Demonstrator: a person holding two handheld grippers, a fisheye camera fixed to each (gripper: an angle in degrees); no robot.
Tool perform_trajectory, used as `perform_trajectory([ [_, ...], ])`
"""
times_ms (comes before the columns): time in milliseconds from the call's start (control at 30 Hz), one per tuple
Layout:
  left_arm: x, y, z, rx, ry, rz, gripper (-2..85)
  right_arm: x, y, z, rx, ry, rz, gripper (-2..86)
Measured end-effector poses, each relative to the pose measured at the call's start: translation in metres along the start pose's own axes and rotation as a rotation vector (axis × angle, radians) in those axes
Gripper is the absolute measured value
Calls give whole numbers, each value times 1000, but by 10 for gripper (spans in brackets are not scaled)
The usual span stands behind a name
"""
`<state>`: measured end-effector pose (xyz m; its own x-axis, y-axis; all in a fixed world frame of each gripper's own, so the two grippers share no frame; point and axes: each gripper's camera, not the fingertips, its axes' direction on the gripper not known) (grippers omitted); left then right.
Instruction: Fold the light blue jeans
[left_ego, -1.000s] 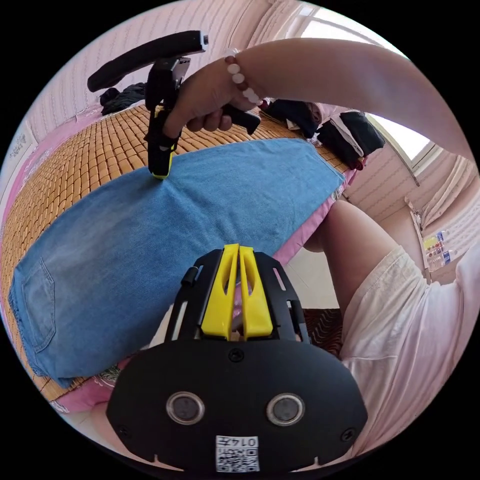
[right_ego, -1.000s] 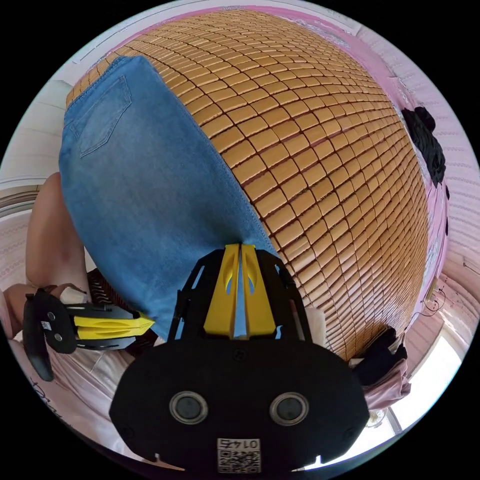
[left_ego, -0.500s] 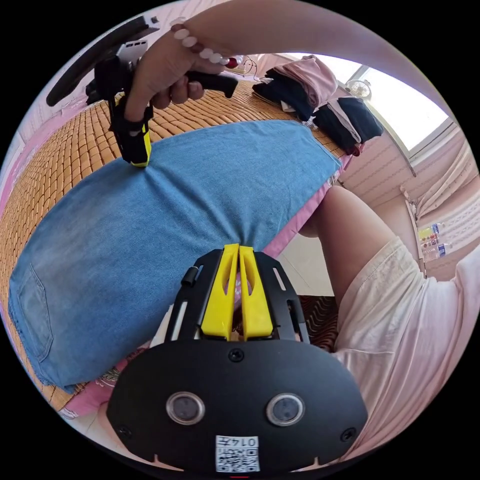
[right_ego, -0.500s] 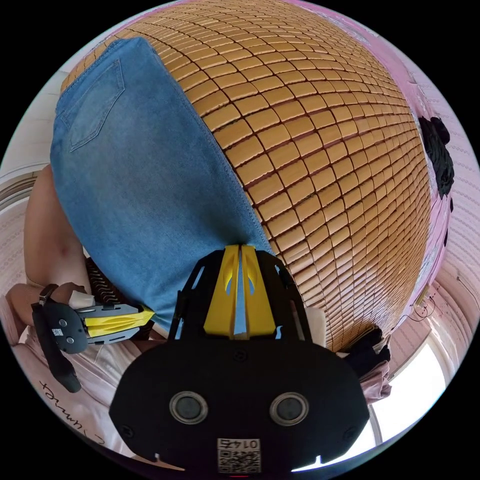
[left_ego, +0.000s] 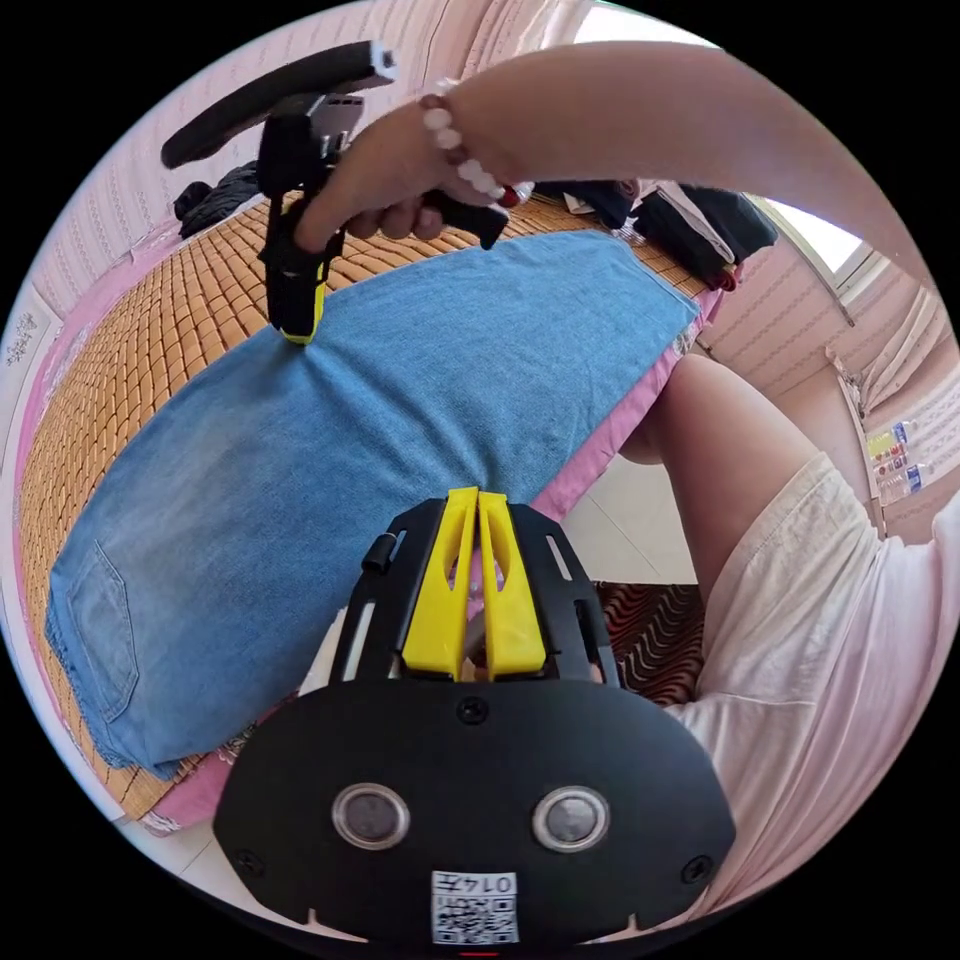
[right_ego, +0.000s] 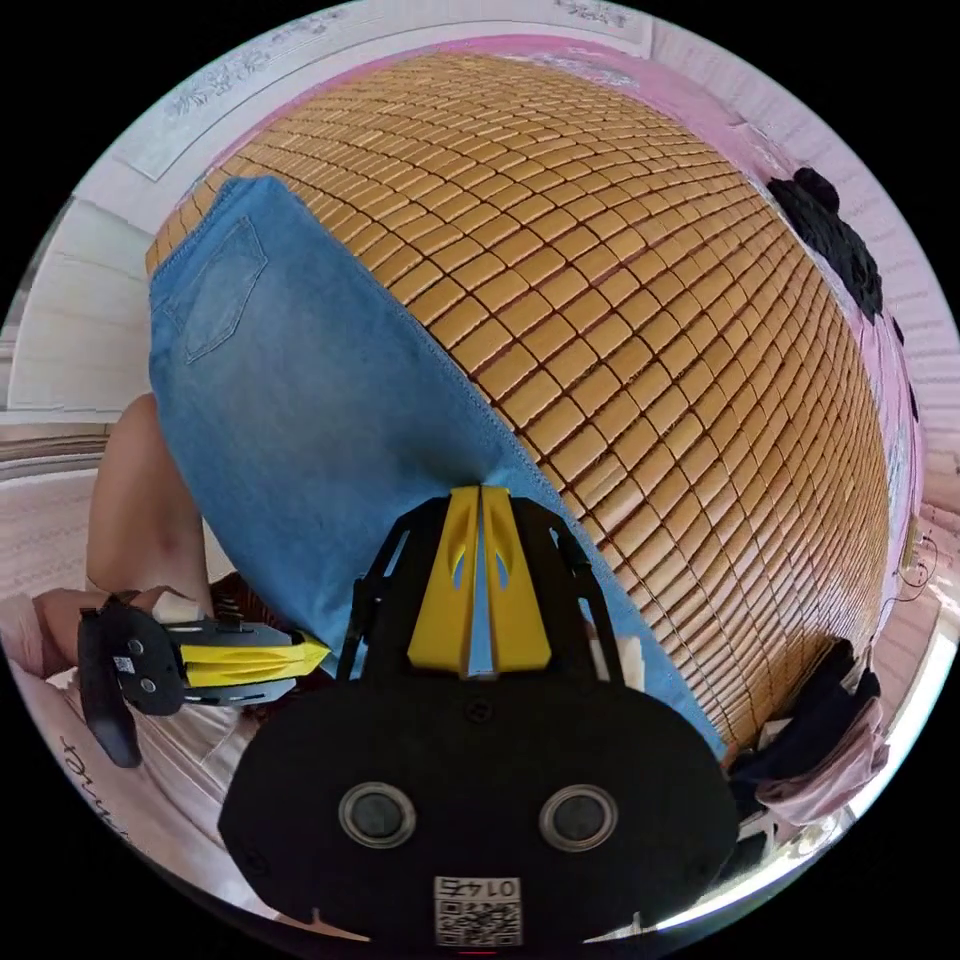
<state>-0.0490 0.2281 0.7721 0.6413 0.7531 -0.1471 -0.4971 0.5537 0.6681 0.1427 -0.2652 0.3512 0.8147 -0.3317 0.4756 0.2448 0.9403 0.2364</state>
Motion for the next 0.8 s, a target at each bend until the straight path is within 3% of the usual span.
perform_trajectory([
  [100,1,4,-6,33,-12,7,-10,11,88,-30,193,20,114,-5],
  [233,-7,2,-18,83,40,-14,-10,53,216,-43,227,82,419,21],
  [300,-15,0,-27,129,80,-63,-10,80,301,-50,245,165,627,126],
  [400,-34,1,-47,208,127,-167,-10,113,382,-52,178,251,942,176],
  [500,-59,5,-68,243,114,-269,-10,140,440,-48,214,213,1183,204],
  [633,-97,21,-99,252,21,-397,-10,159,477,-37,310,6,1317,177],
  [800,-133,41,-120,187,-81,-514,-10,146,507,-54,361,17,1332,66],
])
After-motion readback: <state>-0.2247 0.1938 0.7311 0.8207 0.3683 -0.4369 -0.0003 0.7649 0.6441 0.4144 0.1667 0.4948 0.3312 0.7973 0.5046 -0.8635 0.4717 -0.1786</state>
